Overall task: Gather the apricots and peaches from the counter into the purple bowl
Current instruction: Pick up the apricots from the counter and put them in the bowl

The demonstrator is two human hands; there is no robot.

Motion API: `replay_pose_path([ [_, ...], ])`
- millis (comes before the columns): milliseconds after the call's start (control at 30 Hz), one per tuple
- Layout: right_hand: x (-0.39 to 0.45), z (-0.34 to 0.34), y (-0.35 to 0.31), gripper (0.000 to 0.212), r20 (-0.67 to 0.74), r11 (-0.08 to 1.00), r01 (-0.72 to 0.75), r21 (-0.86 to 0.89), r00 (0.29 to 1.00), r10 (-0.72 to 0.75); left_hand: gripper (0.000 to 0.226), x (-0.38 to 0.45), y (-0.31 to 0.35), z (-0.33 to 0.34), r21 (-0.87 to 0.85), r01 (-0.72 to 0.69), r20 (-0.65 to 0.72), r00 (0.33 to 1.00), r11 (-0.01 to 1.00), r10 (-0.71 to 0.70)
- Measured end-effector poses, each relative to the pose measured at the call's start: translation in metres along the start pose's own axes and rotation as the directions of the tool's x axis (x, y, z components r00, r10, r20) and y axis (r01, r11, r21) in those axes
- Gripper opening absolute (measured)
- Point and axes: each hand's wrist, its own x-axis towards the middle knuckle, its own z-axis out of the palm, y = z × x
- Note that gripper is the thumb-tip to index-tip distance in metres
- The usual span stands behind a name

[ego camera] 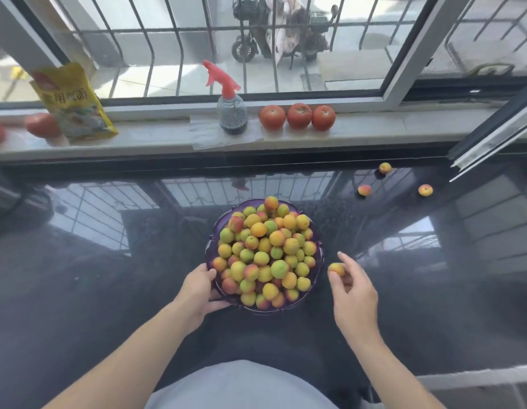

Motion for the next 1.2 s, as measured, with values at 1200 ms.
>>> replay_pose_path([
  [1200, 0.105, -0.004, 0.028, 0.037, -0.013, 0.949, -0.137, -0.285, 0.99, 0.139, 0.044, 0.003, -0.004, 0.011, 0.009, -0.037, 0.052, 0.998, 0.999, 0.036],
])
